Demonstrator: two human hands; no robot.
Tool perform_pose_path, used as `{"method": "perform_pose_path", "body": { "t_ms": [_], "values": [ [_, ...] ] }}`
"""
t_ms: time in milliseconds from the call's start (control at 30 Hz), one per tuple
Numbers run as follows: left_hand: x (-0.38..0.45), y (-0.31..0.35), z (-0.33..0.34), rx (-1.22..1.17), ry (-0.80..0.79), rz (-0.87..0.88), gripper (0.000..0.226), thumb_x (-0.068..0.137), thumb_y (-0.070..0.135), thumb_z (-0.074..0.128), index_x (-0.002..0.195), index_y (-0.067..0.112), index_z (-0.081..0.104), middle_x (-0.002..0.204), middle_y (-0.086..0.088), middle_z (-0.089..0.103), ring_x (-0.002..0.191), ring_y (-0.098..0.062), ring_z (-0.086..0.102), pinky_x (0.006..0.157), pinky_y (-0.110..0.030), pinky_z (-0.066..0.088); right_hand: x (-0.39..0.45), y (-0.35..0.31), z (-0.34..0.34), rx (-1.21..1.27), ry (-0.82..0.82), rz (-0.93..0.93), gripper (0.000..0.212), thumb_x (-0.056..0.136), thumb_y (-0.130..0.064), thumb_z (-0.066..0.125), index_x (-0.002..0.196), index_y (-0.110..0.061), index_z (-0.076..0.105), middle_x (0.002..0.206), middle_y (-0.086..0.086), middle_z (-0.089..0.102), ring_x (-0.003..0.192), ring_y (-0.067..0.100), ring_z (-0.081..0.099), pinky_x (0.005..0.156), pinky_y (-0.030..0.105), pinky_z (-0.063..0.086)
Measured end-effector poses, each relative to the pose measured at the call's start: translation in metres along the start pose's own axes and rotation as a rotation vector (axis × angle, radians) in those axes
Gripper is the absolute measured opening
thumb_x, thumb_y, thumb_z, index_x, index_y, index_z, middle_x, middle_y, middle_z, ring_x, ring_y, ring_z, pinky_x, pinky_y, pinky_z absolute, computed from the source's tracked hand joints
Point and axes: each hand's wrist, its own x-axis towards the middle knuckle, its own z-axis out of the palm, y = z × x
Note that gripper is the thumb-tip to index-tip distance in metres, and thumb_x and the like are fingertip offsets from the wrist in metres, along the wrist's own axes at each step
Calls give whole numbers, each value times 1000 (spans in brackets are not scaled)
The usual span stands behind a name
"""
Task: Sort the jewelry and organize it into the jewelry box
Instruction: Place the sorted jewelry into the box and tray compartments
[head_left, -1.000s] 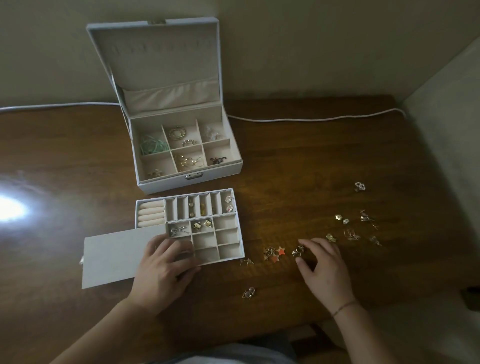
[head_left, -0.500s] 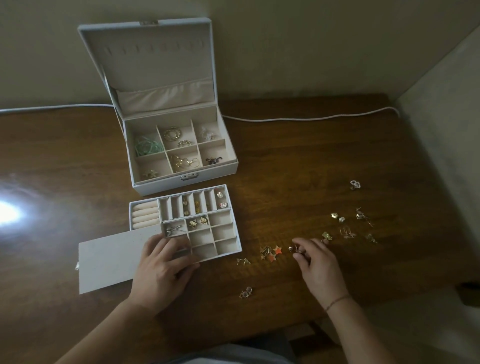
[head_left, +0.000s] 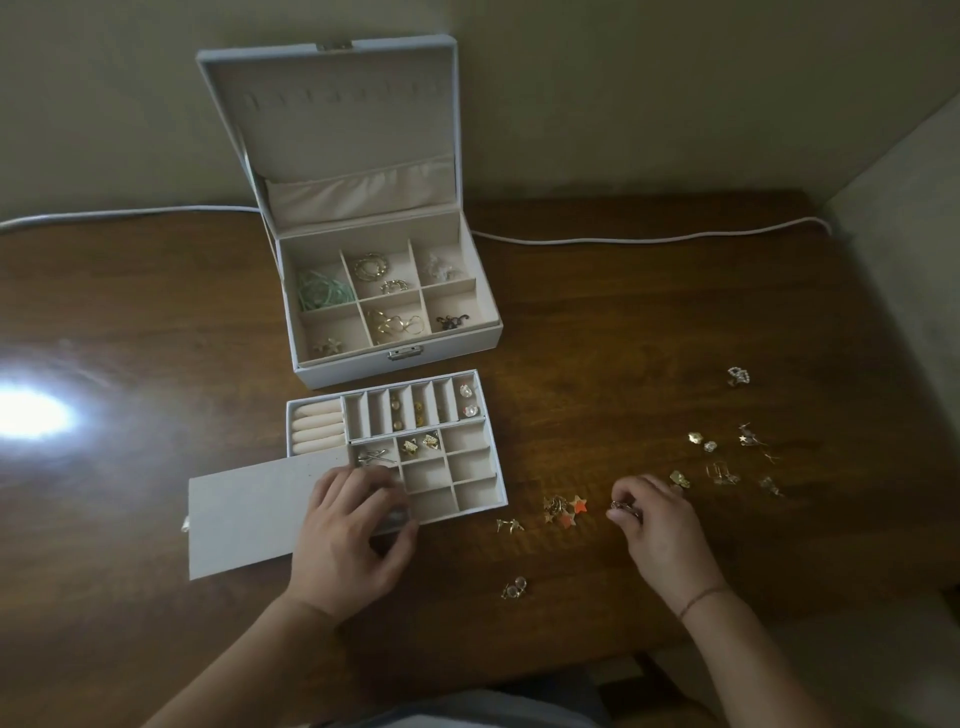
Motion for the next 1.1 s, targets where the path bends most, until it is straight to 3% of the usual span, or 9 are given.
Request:
{"method": "perform_pose_path", "body": {
  "t_ms": [100, 267, 400, 467, 567, 700, 900, 1000, 1100],
  "values": [
    [0, -1, 1, 4, 8, 12, 20, 83, 35, 62, 86, 17, 71, 101, 1, 63, 98, -19, 57, 93, -38, 43, 5, -16, -2, 109, 76, 27, 14, 85, -17, 70, 93, -27, 63, 93, -14, 58, 88, 7, 58, 72, 20, 50],
    [-3, -1, 2, -6, 24, -13, 24, 82, 33, 62, 99, 17, 62, 103, -3, 64, 100, -21, 58, 94, -38, 44, 28, -91, 6, 308, 19, -152, 19, 86, -17, 69, 100, -29, 66, 99, -21, 58, 93, -2, 57, 73, 10, 47],
    [-1, 4, -1, -59, 58, -133, 33, 81, 37, 59, 105, 17, 48, 100, -9, 63, 95, -23, 59, 86, -35, 49, 49, -139, 25, 212, -43, -338, 17, 91, -10, 62, 103, -20, 68, 102, -17, 55, 92, -2, 53, 76, 6, 45],
    [-1, 4, -1, -31, 59, -126, 33, 81, 38, 57, 104, 16, 48, 99, -10, 64, 92, -24, 59, 86, -36, 49, 56, -150, 32, 139, -89, -373, 20, 93, -5, 56, 107, -16, 67, 108, -10, 56, 96, 4, 53, 83, 16, 50],
    [-2, 1, 0, 24, 50, -101, 33, 82, 38, 56, 103, 14, 51, 98, -9, 65, 94, -23, 59, 91, -37, 48, 60, -155, 40, 18, -114, -408, 24, 94, 0, 51, 110, -12, 65, 111, -2, 57, 98, 13, 55, 85, 29, 53],
    [-1, 0, 2, 124, -26, -43, 30, 81, 41, 57, 97, 16, 63, 103, -6, 67, 98, -25, 61, 96, -34, 38, 57, -157, 41, -98, -97, -474, 36, 88, 11, 48, 115, -9, 62, 112, 3, 55, 100, 19, 54, 82, 32, 53],
    [1, -1, 3, 202, -75, 16, 28, 80, 46, 70, 89, 20, 71, 102, 1, 67, 92, -23, 60, 89, -40, 43, 51, -147, 44, -18, -55, -523, 41, 87, 12, 50, 120, -9, 62, 120, 4, 58, 113, 18, 51, 91, 32, 51],
    [1, -3, 5, 215, -23, 119, 19, 81, 40, 72, 81, 21, 73, 98, 1, 68, 85, -26, 62, 85, -42, 44, 47, -135, 39, 68, 11, -554, 38, 84, 13, 53, 112, -10, 67, 115, 1, 60, 111, 13, 51, 91, 24, 49],
    [2, -4, 6, 214, 4, 181, 15, 84, 35, 72, 79, 22, 74, 96, 0, 69, 83, -27, 62, 83, -42, 45, 35, -108, 25, 92, 137, -484, 27, 87, 1, 58, 108, -13, 68, 113, -2, 60, 110, 9, 51, 93, 17, 44]
  ]
}}
